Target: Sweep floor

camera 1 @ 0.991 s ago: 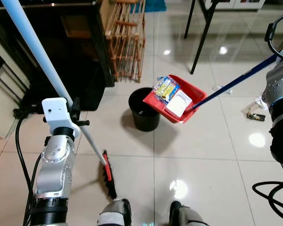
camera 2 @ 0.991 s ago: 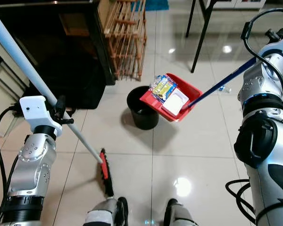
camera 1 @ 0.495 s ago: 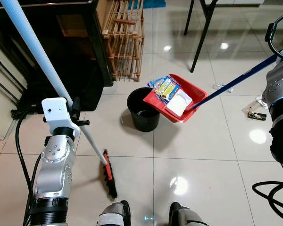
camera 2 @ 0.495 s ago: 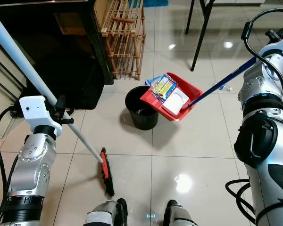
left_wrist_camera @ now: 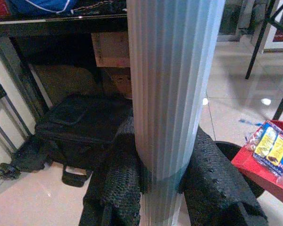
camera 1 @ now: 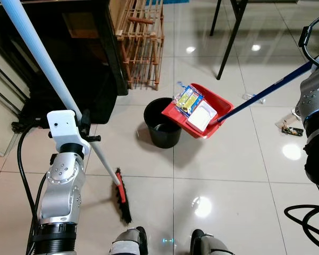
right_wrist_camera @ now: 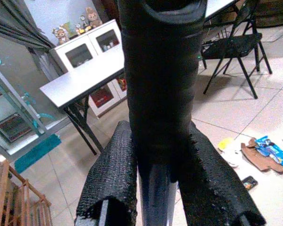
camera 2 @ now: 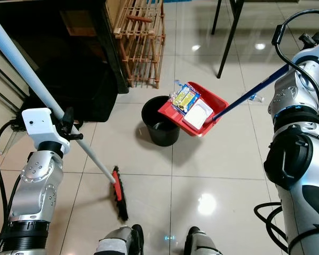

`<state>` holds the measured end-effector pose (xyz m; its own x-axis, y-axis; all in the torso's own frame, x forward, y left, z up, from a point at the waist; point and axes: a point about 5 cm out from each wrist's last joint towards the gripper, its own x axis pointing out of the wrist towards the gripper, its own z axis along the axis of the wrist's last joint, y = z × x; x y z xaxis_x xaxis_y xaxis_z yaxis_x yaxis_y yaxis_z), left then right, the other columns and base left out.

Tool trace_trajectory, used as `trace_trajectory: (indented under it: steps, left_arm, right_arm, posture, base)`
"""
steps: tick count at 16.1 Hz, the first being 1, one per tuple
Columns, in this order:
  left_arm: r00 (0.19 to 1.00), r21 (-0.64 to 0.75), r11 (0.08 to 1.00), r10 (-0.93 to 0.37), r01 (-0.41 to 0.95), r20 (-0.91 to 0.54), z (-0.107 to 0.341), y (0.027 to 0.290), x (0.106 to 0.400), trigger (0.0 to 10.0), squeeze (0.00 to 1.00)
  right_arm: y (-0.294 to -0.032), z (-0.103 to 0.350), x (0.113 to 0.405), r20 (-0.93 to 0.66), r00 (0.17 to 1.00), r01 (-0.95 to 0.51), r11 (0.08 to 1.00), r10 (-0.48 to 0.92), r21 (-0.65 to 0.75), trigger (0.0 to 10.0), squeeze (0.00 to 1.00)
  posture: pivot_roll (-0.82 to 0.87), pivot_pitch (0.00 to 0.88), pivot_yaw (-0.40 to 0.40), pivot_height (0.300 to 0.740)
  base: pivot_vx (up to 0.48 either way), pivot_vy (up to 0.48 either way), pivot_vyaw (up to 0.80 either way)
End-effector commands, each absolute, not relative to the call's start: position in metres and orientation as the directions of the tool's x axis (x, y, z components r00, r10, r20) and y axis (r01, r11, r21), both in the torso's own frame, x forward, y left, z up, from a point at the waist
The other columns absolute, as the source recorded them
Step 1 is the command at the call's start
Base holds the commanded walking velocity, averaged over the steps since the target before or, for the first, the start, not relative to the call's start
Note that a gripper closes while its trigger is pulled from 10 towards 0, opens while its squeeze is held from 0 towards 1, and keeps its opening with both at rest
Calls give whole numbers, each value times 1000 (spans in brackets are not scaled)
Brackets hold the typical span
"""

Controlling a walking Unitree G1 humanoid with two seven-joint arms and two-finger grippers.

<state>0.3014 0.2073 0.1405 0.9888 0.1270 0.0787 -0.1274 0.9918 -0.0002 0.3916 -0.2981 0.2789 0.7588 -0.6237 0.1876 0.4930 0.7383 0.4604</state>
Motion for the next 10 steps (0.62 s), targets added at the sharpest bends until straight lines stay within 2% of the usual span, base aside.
trace_trajectory:
  steps: [1, 10]
  left_arm:
    - [979, 3, 988, 152, -154, 140, 154, 212, 301, 10000, 0]
    - [978, 0, 988, 155, -156, 140, 153, 213, 301, 10000, 0]
  right_arm:
    - [-303, 288, 389, 217, 737, 484, 724, -640, 490, 10000, 0]
    - [-303, 286, 389, 207, 738, 486, 718, -642, 498, 10000, 0]
  posture:
    - [86, 139, 40, 740]
    - [87, 141, 39, 740]
  base:
    - [364, 0, 0]
    - [405, 0, 0]
